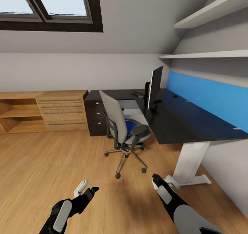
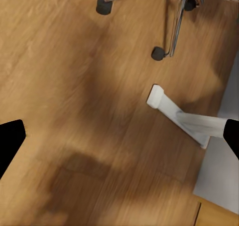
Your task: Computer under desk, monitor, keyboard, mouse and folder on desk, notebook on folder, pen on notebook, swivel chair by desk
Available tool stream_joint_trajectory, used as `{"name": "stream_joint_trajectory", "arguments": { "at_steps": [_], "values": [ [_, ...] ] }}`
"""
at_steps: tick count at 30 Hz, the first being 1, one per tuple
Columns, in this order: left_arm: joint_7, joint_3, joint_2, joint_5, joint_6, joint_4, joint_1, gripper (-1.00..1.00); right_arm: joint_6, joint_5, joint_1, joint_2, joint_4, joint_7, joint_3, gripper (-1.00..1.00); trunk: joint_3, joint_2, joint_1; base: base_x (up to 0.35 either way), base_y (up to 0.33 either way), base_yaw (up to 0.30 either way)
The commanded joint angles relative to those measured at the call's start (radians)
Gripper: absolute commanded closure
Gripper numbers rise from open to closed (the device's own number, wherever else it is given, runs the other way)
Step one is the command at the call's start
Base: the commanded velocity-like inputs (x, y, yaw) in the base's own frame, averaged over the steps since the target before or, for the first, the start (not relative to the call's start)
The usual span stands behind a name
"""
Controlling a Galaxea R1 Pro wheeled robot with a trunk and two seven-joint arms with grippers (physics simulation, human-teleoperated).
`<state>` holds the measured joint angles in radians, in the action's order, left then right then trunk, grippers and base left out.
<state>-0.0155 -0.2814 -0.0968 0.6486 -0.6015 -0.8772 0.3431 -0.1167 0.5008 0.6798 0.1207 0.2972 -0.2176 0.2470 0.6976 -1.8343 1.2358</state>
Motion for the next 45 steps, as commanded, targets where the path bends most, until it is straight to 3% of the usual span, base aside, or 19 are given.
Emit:
{"name": "stream_joint_trajectory", "arguments": {
  "at_steps": [1, 11, 17, 25, 30, 34, 39, 45],
  "values": [
    [-0.001, -0.005, 0.0, 0.007, -0.006, -0.001, 0.0, -1.0, -0.005, 0.011, 0.002, 0.006, 0.003, -0.001, -0.003, -1.0, 0.004, -0.008, 0.004, 0.0, 0.0, 0.0],
    [-0.001, 0.0, 0.007, 0.006, 0.066, -0.006, -0.005, -1.0, 0.0, 0.036, 0.015, 0.031, 0.099, 0.004, 0.0, -1.0, 0.036, -0.078, 0.042, 0.0, 0.0, 0.0],
    [-0.005, -0.008, 0.012, 0.004, 0.078, 0.002, -0.013, -1.0, 0.014, 0.093, 0.045, 0.028, 0.109, 0.005, -0.004, -1.0, 0.054, -0.12, 0.065, 0.0, 0.0, 0.0],
    [-0.004, -0.01, 0.017, 0.007, 0.08, 0.007, -0.016, -1.0, 0.017, 0.098, 0.064, 0.019, 0.111, 0.025, -0.009, -1.0, 0.079, -0.176, 0.096, 0.0, 0.0, 0.0],
    [0.004, -0.009, 0.017, 0.01, 0.087, 0.006, -0.023, -1.0, 0.014, 0.081, 0.066, 0.016, 0.112, 0.118, -0.012, -1.0, 0.095, -0.211, 0.115, 0.0, 0.0, 0.0],
    [0.008, -0.007, 0.017, 0.012, 0.092, 0.0, -0.026, -1.0, 0.009, 0.029, 0.066, 0.003, 0.112, 0.206, -0.013, -1.0, 0.108, -0.239, 0.13, 0.0, 0.0, 0.0],
    [0.009, -0.005, 0.017, 0.012, 0.093, -0.003, -0.029, -1.0, 0.001, -0.01, 0.066, -0.006, 0.113, 0.242, -0.012, -1.0, 0.123, -0.274, 0.15, 0.0, 0.0, 0.0],
    [0.005, -0.004, 0.016, 0.011, 0.094, -0.005, -0.03, -1.0, -0.002, -0.02, 0.066, -0.016, 0.113, 0.25, -0.009, -1.0, 0.142, -0.316, 0.173, 0.0, 0.0, 0.0]
  ]
}}
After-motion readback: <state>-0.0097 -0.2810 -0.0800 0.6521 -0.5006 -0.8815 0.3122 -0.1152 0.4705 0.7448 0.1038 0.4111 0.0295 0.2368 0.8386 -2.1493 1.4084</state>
